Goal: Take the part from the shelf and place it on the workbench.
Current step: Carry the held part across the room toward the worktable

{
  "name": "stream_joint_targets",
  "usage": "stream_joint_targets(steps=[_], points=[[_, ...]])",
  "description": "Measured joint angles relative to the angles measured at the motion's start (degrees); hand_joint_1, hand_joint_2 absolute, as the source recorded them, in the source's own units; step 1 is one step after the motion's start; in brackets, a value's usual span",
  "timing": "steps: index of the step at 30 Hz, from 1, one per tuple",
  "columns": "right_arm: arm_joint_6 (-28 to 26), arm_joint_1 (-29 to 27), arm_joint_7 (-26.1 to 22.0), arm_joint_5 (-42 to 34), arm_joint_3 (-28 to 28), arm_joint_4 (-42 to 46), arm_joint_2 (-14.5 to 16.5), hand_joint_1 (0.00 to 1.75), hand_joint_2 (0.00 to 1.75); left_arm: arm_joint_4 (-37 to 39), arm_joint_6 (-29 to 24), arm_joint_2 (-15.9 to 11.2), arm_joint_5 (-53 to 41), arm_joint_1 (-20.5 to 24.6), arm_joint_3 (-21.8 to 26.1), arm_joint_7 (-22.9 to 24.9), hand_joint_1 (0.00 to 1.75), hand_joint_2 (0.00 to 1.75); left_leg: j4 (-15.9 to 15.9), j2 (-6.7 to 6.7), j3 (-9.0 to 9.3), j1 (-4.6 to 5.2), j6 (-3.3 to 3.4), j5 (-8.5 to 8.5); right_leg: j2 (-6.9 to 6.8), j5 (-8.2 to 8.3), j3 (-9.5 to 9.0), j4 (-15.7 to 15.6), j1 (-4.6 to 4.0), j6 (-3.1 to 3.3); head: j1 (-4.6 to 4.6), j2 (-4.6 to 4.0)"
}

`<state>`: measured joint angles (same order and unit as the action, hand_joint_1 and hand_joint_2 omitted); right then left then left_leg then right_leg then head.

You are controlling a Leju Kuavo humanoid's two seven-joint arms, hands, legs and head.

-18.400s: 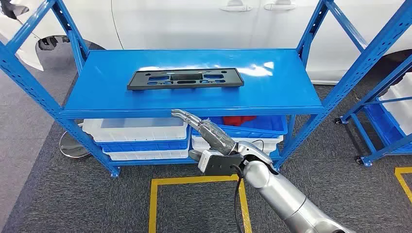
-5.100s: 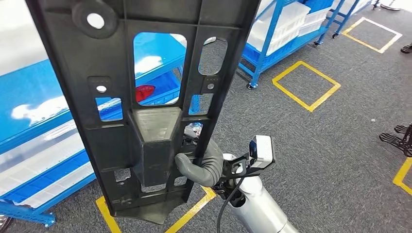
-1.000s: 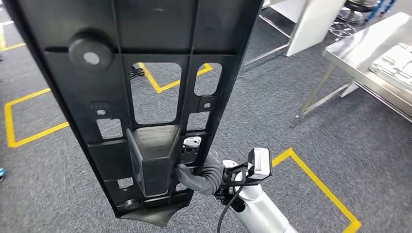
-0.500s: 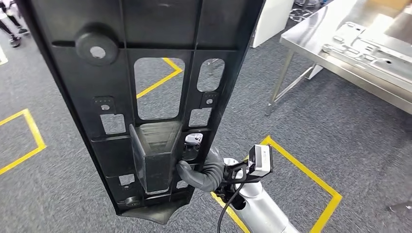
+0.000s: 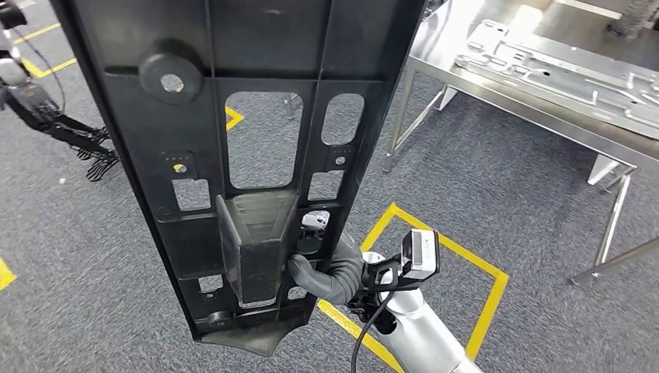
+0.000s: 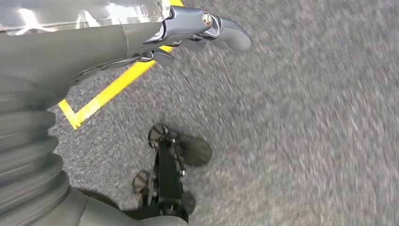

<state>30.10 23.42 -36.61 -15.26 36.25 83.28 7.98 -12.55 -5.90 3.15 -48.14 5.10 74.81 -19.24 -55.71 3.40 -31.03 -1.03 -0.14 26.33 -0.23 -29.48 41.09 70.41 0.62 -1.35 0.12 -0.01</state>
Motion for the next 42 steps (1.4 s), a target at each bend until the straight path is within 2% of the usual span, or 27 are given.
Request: stream_joint_targets(steps=[2, 4, 6, 7, 9, 11, 12, 13, 14, 15, 16, 18, 20, 22, 24, 26, 28, 29, 30, 31, 32, 34, 35, 37, 39, 41, 42], points=[[-0.16, -0.01, -0.22, 0.01, -0.13, -0.03, -0.09, 1.75, 1.75, 0.0, 0.04, 0.01, -0.24, 0.1, -0.35, -0.05, 0.0, 1.75, -0.32, 1.1, 0.2, 0.17, -0.48, 0.43, -2.4, 3.24, -4.59, -8.49, -0.22, 0.37, -0.02, 0.01], [-0.24, 0.0, -0.4, 0.01, -0.23, -0.02, -0.11, 1.75, 1.75, 0.0, 0.04, 0.01, -0.36, 0.14, -0.59, -0.1, 0.0, 1.75, -0.61, 2.04, 0.39, 0.42, -1.14, 0.87, -3.67, 4.15, -6.7, -12.63, -0.65, 1.15, -0.08, 0.0], [-0.33, -0.08, -0.44, 0.02, -0.36, 0.03, -0.22, 1.75, 1.75, 0.0, 0.12, -0.01, -0.38, 0.23, -0.67, -0.13, 0.0, 1.75, -0.57, 3.13, 0.73, 0.44, -1.78, 1.13, -2.43, 4.13, -6.63, -12.85, -0.83, 1.89, -0.11, 0.0], [-0.4, -0.15, -0.42, 0.05, -0.42, 0.09, -0.28, 1.75, 1.75, 0.0, 0.16, 0.0, -0.4, 0.32, -0.7, -0.14, 0.0, 1.75, -0.73, 3.05, 0.88, 0.31, -2.11, 1.44, -1.79, 4.22, -6.73, -13.01, -0.72, 2.19, -0.13, 0.0], [-0.55, -0.2, -0.36, 0.14, -0.49, 0.25, -0.36, 1.75, 1.75, 0.0, 0.29, 0.04, -0.5, 0.44, -0.73, -0.15, 0.0, 1.75, -3.68, 0.91, -0.1, 0.04, -2.62, 3.58, -0.54, 4.44, -7.0, -13.35, -0.4, 2.82, -0.32, 0.0], [-0.69, -0.39, -0.21, 0.37, -0.5, 0.31, -0.37, 1.75, 1.75, 0.0, 0.37, 0.06, -0.56, 0.25, -0.75, -0.14, 0.0, 1.75, -11.44, -1.94, -3.7, -0.12, -2.85, 7.45, 0.81, 4.5, -7.08, -13.39, -0.35, 3.19, -0.56, 0.01], [-0.8, -0.58, -0.05, 0.51, -0.5, 0.31, -0.37, 1.75, 1.75, 0.0, 0.4, 0.05, -0.56, 0.1, -0.75, -0.14, 0.0, 1.75, -15.4, -2.54, -5.74, -0.13, -2.88, 8.84, 1.62, 4.51, -7.08, -13.36, -0.43, 3.27, -0.61, 0.01], [-0.97, -0.79, 0.13, 0.62, -0.5, 0.31, -0.38, 1.75, 1.75, 0.0, 0.46, 0.04, -0.54, 0.0, -0.75, -0.14, 0.0, 1.75, -17.79, -2.79, -7.16, -0.13, -2.83, 9.19, 2.46, 4.5, -7.09, -13.31, -0.53, 3.3, -0.62, 0.01], [-1.13, -0.95, 0.33, 0.67, -0.5, 0.32, -0.38, 1.75, 1.75, 0.0, 0.55, 0.04, -0.53, -0.06, -0.75, -0.15, 0.0, 1.75, -17.82, -2.9, -7.52, -0.12, -2.69, 8.27, 3.28, 4.5, -7.14, -13.25, -0.62, 3.3, -0.62, 0.01], [-1.27, -1.05, 0.52, 0.69, -0.5, 0.39, -0.38, 1.75, 1.75, 0.0, 0.63, 0.04, -0.52, -0.06, -0.75, -0.18, 0.0, 1.75, -15.34, -3.14, -6.72, -0.12, -2.46, 6.23, 4.12, 4.48, -7.21, -13.19, -0.7, 3.29, -0.62, 0.01], [-1.35, -1.08, 0.67, 0.7, -0.5, 0.51, -0.38, 1.75, 1.75, 0.0, 0.7, 0.04, -0.51, -0.04, -0.75, -0.22, 0.0, 1.75, -11.13, -3.92, -5.1, -0.12, -2.14, 3.66, 4.91, 4.45, -7.29, -13.13, -0.73, 3.26, -0.62, 0.0], [-1.41, -1.03, 0.98, 0.7, -0.5, 0.74, -0.36, 1.75, 1.75, 0.0, 0.74, 0.01, -0.43, 0.01, -0.75, -0.28, 0.0, 1.75, -3.64, -6.26, -2.0, -0.13, -1.5, 0.52, 6.31, 4.47, -7.18, -12.99, -0.77, 2.96, -0.6, -0.01], [-1.44, -1.01, 1.34, 0.69, -0.5, 0.86, -0.35, 1.75, 1.75, 0.0, 0.74, -0.02, -0.37, 0.07, -0.75, -0.27, 0.0, 1.75, -1.4, -7.23, -1.03, 0.03, -1.16, 0.33, 7.45, 4.66, -6.75, -12.94, -0.53, 2.32, -0.59, 0.0], [-1.46, -1.01, 1.62, 0.66, -0.49, 0.97, -0.36, 1.75, 1.75, 0.0, 0.78, 0.02, -0.34, 0.29, -0.75, -0.24, 0.0, 1.75, -0.94, -6.26, -0.84, 0.07, -0.78, 0.07, 8.15, 4.82, -6.49, -13.07, -0.33, 1.57, -0.6, 0.01], [-1.49, -0.82, 1.75, 0.58, -0.46, 1.06, -0.36, 1.75, 1.75, 0.0, 0.88, 0.09, -0.28, 0.5, -0.75, -0.24, 0.0, 1.75, -0.29, -5.01, -0.59, -0.13, -0.22, -0.33, 6.06, 3.48, -5.61, -11.3, -0.52, 0.93, -0.38, 0.01], [-1.54, -0.53, 1.86, 0.48, -0.43, 1.07, -0.37, 1.75, 1.75, 0.0, 0.95, 0.13, -0.17, 0.35, -0.75, -0.24, 0.0, 1.75, -0.04, -3.59, -0.51, -0.1, 0.12, -0.44, 2.65, -0.01, -2.65, -5.0, -0.52, 0.47, -0.09, 0.01], [-1.62, -0.42, 2.01, 0.35, -0.4, 1.0, -0.37, 1.75, 1.75, 0.0, 0.92, 0.11, -0.03, 0.07, -0.74, -0.21, 0.0, 1.75, -0.12, -2.0, -0.55, 0.0, 0.24, -0.33, 1.12, -2.51, 0.65, 1.82, -0.28, 0.17, 0.01, 0.01], [-1.7, -0.43, 2.09, 0.3, -0.4, 0.97, -0.38, 1.75, 1.75, 0.0, 0.9, 0.11, 0.04, 0.01, -0.74, -0.2, 0.0, 1.75, -0.16, -1.23, -0.55, 0.0, 0.23, -0.27, 0.76, -2.35, 1.14, 2.86, -0.16, 0.08, 0.03, 0.01], [-1.82, -0.42, 2.17, 0.25, -0.39, 0.94, -0.38, 1.75, 1.75, 0.0, 0.9, 0.11, 0.1, 0.04, -0.73, -0.19, 0.0, 1.75, -0.24, -0.52, -0.53, -0.01, 0.14, -0.18, 0.41, -1.17, 0.4, 1.49, -0.04, 0.05, 0.02, 0.01], [-1.96, -0.41, 2.22, 0.22, -0.39, 0.93, -0.37, 1.75, 1.75, 0.0, 0.9, 0.13, 0.15, 0.1, -0.73, -0.19, 0.0, 1.75, -0.37, 0.11, -0.47, -0.02, 0.0, -0.04, -0.26, 0.65, -1.47, -1.99, 0.04, 0.1, 0.04, 0.01], [-2.09, -0.37, 2.25, 0.2, -0.39, 0.96, -0.37, 1.75, 1.75, 0.0, 0.9, 0.15, 0.16, 0.17, -0.73, -0.19, 0.0, 1.75, -0.55, 0.68, -0.4, 0.05, -0.24, 0.17, -1.62, 2.12, -3.68, -6.17, -0.05, 0.31, 0.03, 0.01], [-2.24, -0.27, 2.25, 0.16, -0.38, 1.02, -0.29, 1.75, 1.75, 0.0, 0.9, 0.17, 0.17, 0.22, -0.73, -0.19, 0.0, 1.75, -0.93, 1.66, -0.27, 0.29, -0.89, 0.59, -3.42, 3.8, -6.62, -11.87, -0.36, 0.91, -0.03, 0.01], [-2.25, -0.21, 2.25, 0.13, -0.37, 1.05, -0.25, 1.75, 1.75, 0.0, 0.89, 0.17, 0.18, 0.22, -0.73, -0.19, 0.0, 1.75, -1.01, 2.14, -0.2, 0.37, -1.26, 0.71, -3.65, 3.78, -6.88, -12.59, -0.6, 1.24, -0.05, 0.0], [-2.23, -0.16, 2.26, 0.06, -0.37, 1.1, -0.16, 1.75, 1.75, 0.0, 0.97, 0.17, 0.19, 0.31, -0.73, -0.19, 0.0, 1.75, -0.97, 2.91, -0.01, 0.29, -1.96, 0.88, -2.31, 4.05, -6.72, -12.62, -0.62, 1.84, -0.07, 0.0], [-2.23, -0.03, 2.28, 0.02, -0.35, 1.19, -0.02, 1.75, 1.75, 0.0, 1.2, 0.2, 0.19, 0.41, -0.74, -0.31, 0.0, 1.75, -2.75, 1.26, -0.54, 0.05, -2.52, 2.46, -1.1, 4.35, -6.79, -12.94, -0.32, 2.54, -0.14, 0.0], [-2.22, 0.13, 2.31, 0.0, -0.27, 1.26, 0.23, 1.75, 1.75, 0.0, 1.4, 0.23, 0.19, 0.27, -0.74, -0.47, 0.0, 1.75, -9.1, -1.63, -3.18, -0.13, -2.86, 6.16, 0.18, 4.54, -6.81, -13.09, -0.24, 3.08, -0.26, 0.0], [-2.22, 0.14, 2.33, 0.0, -0.22, 1.26, 0.32, 1.75, 1.75, 0.0, 1.51, 0.23, 0.17, 0.11, -0.74, -0.55, 0.0, 1.75, -13.28, -2.38, -5.1, -0.16, -2.94, 8.0, 0.91, 4.58, -6.76, -13.08, -0.35, 3.24, -0.32, 0.0]])
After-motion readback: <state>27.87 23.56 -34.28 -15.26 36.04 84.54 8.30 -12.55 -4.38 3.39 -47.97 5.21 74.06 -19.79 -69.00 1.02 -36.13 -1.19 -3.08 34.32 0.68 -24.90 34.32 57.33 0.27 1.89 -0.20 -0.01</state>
